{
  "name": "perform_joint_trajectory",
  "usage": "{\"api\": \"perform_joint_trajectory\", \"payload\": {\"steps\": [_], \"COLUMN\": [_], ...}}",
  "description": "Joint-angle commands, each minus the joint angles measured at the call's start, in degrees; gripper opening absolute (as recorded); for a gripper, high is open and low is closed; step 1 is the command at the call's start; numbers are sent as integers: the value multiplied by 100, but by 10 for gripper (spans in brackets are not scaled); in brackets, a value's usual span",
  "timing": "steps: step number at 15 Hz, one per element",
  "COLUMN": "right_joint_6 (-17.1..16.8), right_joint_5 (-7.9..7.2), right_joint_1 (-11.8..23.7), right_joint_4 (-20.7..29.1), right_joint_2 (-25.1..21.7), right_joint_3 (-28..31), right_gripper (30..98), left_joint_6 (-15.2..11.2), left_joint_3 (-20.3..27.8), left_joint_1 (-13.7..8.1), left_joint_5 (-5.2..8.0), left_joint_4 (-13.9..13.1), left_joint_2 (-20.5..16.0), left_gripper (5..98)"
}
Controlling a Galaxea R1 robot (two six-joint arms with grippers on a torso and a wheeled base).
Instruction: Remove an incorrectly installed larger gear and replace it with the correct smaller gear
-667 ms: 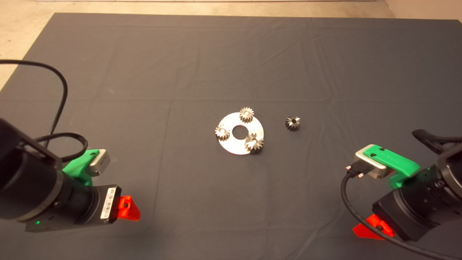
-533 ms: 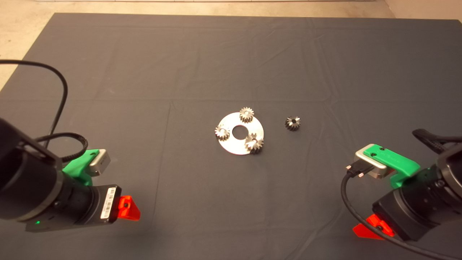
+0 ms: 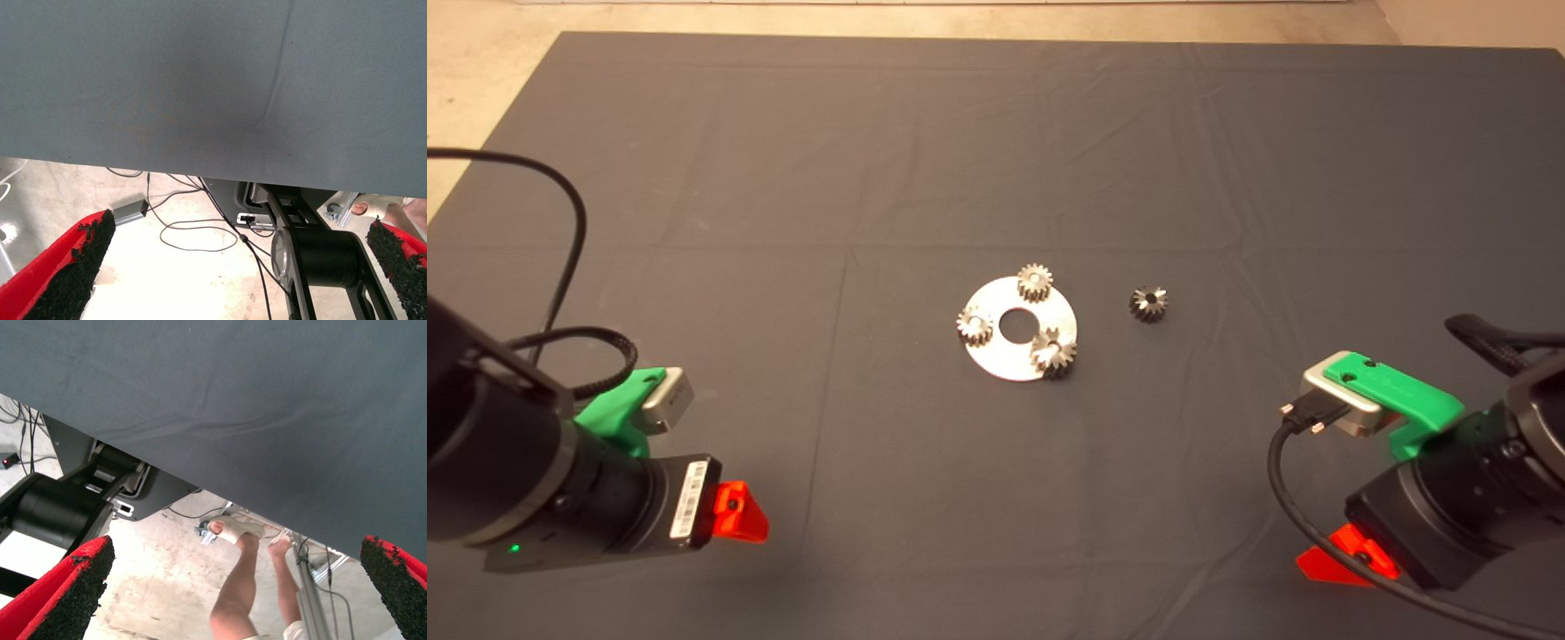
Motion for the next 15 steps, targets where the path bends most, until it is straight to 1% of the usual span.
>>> {"api": "perform_joint_trajectory", "payload": {"steps": [1, 2, 3, 5, 7, 8, 11, 14, 15], "right_joint_6": [-748, -983, -1255, -1745, -2228, -2366, -2780, -3177, -3299], "right_joint_5": [-716, -716, -716, -716, -716, -716, -716, -716, -716], "right_joint_1": [-64, -124, -146, -256, -396, -414, -686, -862, -871], "right_joint_4": [-541, -632, -755, -995, -1065, -1074, -1276, -1320, -1329], "right_joint_2": [82, 149, 313, 784, 1174, 1352, 1977, 2402, 2506], "right_joint_3": [-717, -919, -1128, -1619, -2218, -2443, -3277, -3780, -3876], "right_gripper": [977, 977, 977, 977, 977, 977, 977, 977, 977], "left_joint_6": [51, 51, 51, 51, 51, 51, 51, 51, 51], "left_joint_3": [105, 105, 105, 105, 105, 105, 105, 105, 105], "left_joint_1": [-64, -64, -64, -64, -64, -64, -64, -64, -64], "left_joint_5": [668, 668, 668, 668, 676, 685, 685, 694, 694], "left_joint_4": [-117, -117, -117, -117, -117, -117, -117, -117, -117], "left_joint_2": [-25, -25, -16, -16, -25, -25, -26, -34, -34], "left_gripper": [977, 977, 977, 977, 977, 977, 977, 977, 977]}}
